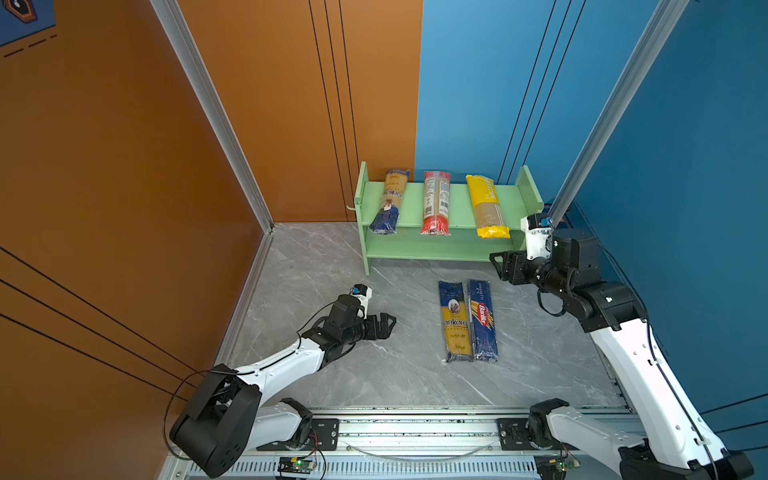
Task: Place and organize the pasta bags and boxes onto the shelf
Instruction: 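Withdraw the right gripper from the shelf down toward the Ankara and Barilla bags, then push the yellow Ankara bag with the right gripper toward the left gripper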
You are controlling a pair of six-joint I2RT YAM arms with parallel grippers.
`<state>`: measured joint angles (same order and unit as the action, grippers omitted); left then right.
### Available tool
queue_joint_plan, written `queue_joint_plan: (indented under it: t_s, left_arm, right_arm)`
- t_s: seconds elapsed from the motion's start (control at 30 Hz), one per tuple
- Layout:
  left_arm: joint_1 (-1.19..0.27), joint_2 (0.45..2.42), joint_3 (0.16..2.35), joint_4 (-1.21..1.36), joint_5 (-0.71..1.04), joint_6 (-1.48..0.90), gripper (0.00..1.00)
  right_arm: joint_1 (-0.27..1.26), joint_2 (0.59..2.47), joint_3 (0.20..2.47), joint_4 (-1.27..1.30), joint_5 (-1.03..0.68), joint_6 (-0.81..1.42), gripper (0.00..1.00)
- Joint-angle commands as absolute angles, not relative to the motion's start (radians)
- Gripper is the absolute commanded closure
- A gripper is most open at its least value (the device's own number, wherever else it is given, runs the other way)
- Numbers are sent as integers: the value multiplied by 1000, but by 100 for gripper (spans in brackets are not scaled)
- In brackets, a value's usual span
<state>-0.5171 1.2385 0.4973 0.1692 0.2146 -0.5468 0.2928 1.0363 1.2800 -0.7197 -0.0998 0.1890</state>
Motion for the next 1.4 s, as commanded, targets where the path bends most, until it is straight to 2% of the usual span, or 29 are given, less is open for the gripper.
queue_joint_plan:
  t_s: [0.0,0.13,0.37,0.6,1.1,1.37]
  left_arm:
    - [-505,1249,485,187,230,-543,2]
    - [-504,1254,488,188,232,-545,2]
    - [-506,1265,490,188,240,-549,2]
    - [-506,1267,492,187,240,-554,2]
    - [-506,1284,497,188,241,-561,2]
    - [-508,1280,493,186,236,-561,2]
  right_arm:
    - [353,989,1180,-755,-17,251,27]
    - [473,960,1053,-742,60,281,27]
    - [575,970,882,-665,69,385,26]
    - [594,1019,768,-611,60,463,25]
    - [594,1171,683,-397,-93,544,24]
    - [590,1265,686,-363,-49,591,24]
